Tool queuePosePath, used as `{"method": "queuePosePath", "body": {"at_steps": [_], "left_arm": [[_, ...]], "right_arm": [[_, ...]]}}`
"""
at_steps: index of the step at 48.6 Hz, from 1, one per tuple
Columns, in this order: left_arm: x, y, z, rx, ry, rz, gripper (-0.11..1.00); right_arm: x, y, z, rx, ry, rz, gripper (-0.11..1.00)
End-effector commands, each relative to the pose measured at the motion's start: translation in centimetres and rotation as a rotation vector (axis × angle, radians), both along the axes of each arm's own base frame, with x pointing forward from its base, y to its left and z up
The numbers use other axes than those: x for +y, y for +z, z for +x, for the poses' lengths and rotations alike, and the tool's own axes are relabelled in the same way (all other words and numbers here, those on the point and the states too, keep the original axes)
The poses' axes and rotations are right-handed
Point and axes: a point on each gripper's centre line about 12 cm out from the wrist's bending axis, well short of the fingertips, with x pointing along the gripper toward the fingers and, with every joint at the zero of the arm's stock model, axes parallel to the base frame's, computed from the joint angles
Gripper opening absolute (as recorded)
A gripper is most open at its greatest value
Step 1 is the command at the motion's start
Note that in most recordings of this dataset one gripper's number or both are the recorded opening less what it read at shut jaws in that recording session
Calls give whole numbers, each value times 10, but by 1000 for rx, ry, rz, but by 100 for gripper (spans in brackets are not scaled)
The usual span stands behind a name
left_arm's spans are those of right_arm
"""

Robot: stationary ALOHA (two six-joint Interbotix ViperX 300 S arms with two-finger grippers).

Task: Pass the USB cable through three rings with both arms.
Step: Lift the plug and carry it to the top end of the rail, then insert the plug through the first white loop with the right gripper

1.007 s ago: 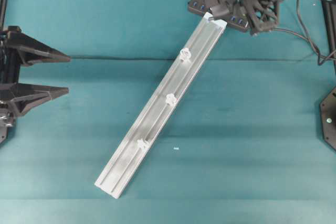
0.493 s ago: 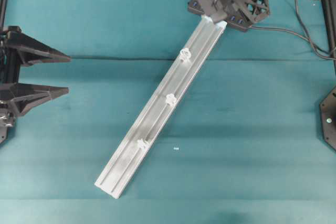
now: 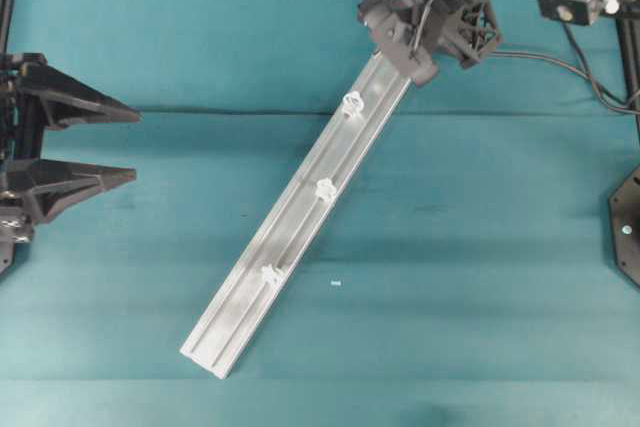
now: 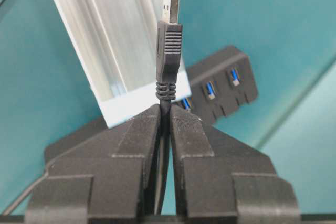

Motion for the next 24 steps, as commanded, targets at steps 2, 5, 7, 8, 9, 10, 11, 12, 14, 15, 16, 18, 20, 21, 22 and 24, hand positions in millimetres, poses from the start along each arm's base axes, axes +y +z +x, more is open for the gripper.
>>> {"method": "queuePosePath", "body": {"at_steps": [2, 5, 7, 8, 9, 10, 11, 12, 14, 15, 16, 18, 20, 21, 22, 24], "left_arm": [[0, 13, 1, -31, -2, 4, 81], [0, 13, 1, -31, -2, 4, 81], [0, 13, 1, -29, -2, 4, 81], [0, 14, 1, -31, -2, 4, 81], [0, 13, 2, -29, -2, 4, 81], [0, 14, 2, -31, -2, 4, 81], [0, 14, 2, -31, -2, 4, 81], [0, 14, 2, -31, -2, 4, 81], [0, 15, 2, -31, -2, 4, 81], [0, 15, 2, -31, -2, 4, 81], [0, 14, 2, -29, -2, 4, 81], [0, 14, 2, -28, -2, 4, 81], [0, 14, 2, -26, -2, 4, 81], [0, 14, 2, -24, -2, 4, 81], [0, 14, 2, -26, -2, 4, 81], [0, 14, 2, -24, -2, 4, 81]], "right_arm": [[6, -4, 7, 4, 35, -5, 7], [8, -6, 9, 8, 43, -3, 7], [10, -9, 10, 13, 47, 3, 7], [10, -10, 10, 15, 49, 4, 7], [11, -11, 10, 16, 49, 6, 7], [12, -13, 11, 19, 52, 8, 7], [13, -14, 12, 20, 56, 9, 7], [13, -15, 13, 19, 57, 8, 7], [14, -15, 14, 14, 62, 4, 7], [14, -15, 15, 11, 64, 3, 7], [15, -15, 16, 7, 67, 0, 7], [16, -16, 17, 4, 70, -2, 7], [16, -16, 18, -3, 72, -6, 7], [16, -17, 19, -4, 75, -7, 7], [16, -16, 19, -9, 75, -10, 7], [16, -16, 20, -15, 77, -13, 7]]}}
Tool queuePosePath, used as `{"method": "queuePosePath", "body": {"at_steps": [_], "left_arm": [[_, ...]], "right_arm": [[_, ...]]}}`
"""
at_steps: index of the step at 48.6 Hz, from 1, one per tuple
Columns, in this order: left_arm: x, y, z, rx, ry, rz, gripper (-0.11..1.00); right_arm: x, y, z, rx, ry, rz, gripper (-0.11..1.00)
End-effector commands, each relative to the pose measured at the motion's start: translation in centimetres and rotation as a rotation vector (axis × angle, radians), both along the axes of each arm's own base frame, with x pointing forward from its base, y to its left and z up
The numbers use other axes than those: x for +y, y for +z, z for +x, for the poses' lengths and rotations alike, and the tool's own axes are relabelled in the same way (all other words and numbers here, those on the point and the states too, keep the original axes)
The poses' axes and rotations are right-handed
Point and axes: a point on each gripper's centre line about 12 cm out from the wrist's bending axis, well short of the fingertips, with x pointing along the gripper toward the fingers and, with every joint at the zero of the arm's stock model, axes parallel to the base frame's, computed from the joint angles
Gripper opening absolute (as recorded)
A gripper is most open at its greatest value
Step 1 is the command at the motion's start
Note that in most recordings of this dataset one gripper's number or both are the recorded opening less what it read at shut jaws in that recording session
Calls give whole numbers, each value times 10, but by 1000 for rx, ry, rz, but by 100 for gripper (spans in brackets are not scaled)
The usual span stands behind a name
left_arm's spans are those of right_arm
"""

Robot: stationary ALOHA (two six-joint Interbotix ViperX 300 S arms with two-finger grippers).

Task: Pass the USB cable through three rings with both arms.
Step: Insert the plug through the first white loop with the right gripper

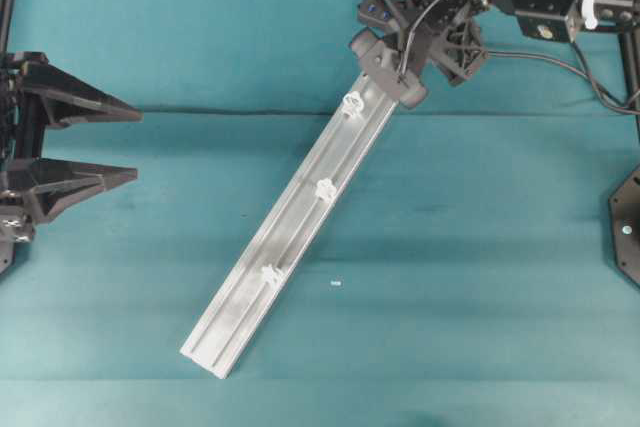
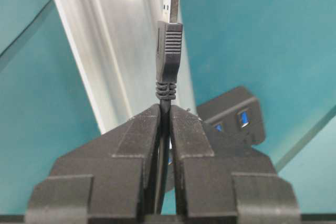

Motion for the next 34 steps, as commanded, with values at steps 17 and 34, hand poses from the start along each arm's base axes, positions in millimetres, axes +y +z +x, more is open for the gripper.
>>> {"method": "queuePosePath", "body": {"at_steps": [17, 34], "left_arm": [[0, 12, 1, -29, -2, 1, 81], [0, 12, 2, -29, -2, 1, 81]], "right_arm": [[13, -6, 3, -6, 58, -14, 7], [27, -5, 12, -42, 106, -5, 7]]}}
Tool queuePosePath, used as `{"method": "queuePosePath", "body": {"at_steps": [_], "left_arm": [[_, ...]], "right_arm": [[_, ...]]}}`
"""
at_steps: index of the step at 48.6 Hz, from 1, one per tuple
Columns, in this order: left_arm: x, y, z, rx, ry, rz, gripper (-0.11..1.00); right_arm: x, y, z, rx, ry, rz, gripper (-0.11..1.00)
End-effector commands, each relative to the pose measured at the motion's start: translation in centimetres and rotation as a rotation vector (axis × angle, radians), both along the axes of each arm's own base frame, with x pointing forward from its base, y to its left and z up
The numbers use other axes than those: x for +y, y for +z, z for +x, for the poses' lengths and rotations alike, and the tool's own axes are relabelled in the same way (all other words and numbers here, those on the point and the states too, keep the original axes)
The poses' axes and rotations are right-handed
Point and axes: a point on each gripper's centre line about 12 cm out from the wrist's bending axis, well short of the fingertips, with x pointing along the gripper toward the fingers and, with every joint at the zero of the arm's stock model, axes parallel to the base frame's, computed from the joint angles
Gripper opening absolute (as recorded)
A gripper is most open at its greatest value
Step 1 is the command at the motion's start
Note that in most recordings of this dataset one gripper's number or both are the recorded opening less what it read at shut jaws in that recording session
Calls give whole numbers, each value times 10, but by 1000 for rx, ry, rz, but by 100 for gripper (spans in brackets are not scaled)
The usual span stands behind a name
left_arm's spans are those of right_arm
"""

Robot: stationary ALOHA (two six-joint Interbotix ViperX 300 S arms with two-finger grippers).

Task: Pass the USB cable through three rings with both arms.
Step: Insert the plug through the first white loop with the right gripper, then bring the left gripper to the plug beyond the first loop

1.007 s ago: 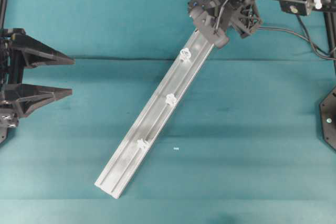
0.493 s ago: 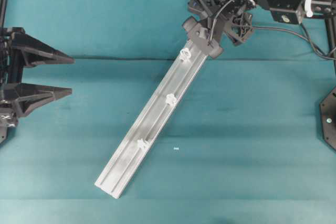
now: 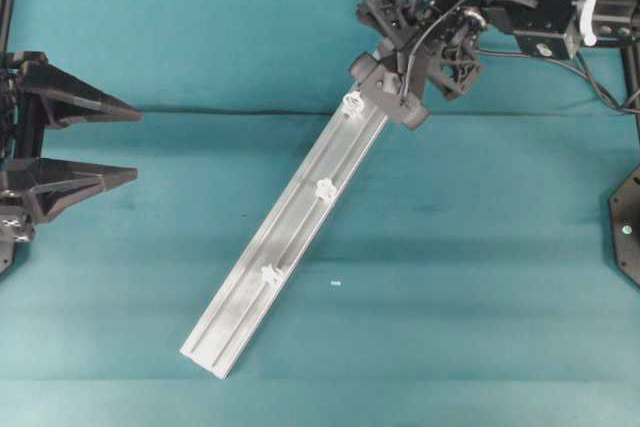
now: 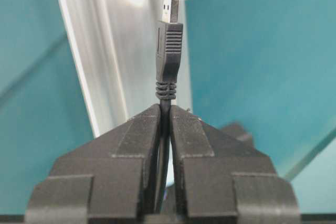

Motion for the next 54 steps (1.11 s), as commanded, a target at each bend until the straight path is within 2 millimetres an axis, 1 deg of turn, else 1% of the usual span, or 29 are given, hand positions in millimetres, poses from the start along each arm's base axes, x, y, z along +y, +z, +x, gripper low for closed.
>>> {"method": "queuePosePath", "body": {"at_steps": [1, 15, 27, 42, 54], "left_arm": [[0, 11, 2, -29, -2, 1, 81], [0, 10, 3, -24, -2, 2, 81], [3, 4, 9, 5, 10, 0, 81], [15, -16, 33, 95, 53, 0, 81], [31, -28, 50, 153, 106, -7, 81]], "right_arm": [[6, 2, 5, -10, 23, -4, 7], [13, 0, 9, -12, 39, 2, 7], [19, 0, 11, -31, 19, 42, 7], [24, 0, 14, -47, 15, 60, 7], [34, 0, 20, -69, 26, 69, 7]]}}
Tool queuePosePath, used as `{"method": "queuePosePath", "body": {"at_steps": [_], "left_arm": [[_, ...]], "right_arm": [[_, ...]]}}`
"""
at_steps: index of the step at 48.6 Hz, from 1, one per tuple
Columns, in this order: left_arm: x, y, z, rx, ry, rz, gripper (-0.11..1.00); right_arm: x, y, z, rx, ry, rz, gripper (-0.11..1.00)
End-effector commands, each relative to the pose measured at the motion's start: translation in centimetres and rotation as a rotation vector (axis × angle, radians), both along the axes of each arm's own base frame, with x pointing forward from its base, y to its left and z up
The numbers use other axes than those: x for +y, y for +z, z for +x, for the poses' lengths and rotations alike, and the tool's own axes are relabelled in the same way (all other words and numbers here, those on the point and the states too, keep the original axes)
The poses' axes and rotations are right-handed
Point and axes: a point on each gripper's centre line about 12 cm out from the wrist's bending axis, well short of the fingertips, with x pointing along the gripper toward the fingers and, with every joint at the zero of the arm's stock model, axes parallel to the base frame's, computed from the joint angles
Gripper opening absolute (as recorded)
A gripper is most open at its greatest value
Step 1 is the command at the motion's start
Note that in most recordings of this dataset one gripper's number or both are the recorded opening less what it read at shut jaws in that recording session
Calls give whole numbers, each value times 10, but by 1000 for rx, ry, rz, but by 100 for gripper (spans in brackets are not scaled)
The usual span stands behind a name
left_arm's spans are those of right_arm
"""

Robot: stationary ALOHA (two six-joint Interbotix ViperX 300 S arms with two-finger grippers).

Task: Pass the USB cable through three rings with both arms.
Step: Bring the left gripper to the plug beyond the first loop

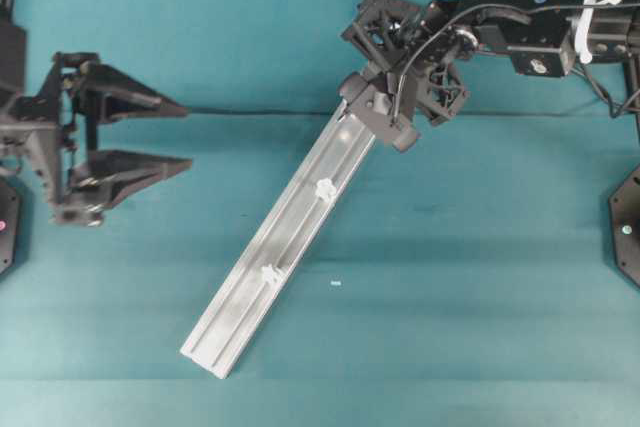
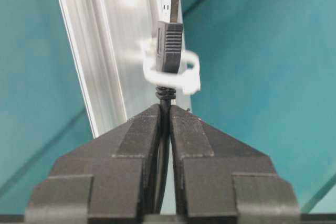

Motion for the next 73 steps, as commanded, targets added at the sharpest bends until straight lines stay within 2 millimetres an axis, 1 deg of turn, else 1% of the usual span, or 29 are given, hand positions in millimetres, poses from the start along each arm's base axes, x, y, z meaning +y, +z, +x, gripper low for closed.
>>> {"method": "queuePosePath", "body": {"at_steps": [1, 9, 16, 22, 29, 35, 42, 47, 62, 67, 73], "left_arm": [[8, 6, 8, -12, 23, 6, 81], [20, -4, 21, 32, 60, -2, 81], [30, -20, 39, 96, 80, -11, 81], [37, -36, 62, 156, 88, -25, 82], [47, -60, 95, 230, 97, -39, 82], [61, -74, 116, 263, 118, -48, 82], [76, -86, 130, 284, 146, -57, 82], [79, -93, 137, 299, 149, -61, 83], [79, -120, 158, 295, 157, -119, 83], [78, -127, 166, 294, 154, -133, 83], [72, -136, 170, 314, 140, -137, 83]], "right_arm": [[6, 0, 6, -17, 17, -1, 7], [10, 1, 8, -35, 1, 25, 7], [10, 1, 8, -38, -7, 33, 7], [9, 1, 8, -38, -8, 33, 7], [6, 1, 6, -37, -16, 33, 7], [5, 0, 5, -36, -22, 34, 7], [4, 0, 5, -37, -24, 34, 7], [4, 0, 5, -38, -25, 36, 7], [4, 0, 5, -37, -28, 38, 7], [4, 0, 5, -37, -28, 38, 7], [4, -1, 5, -38, -29, 37, 7]]}}
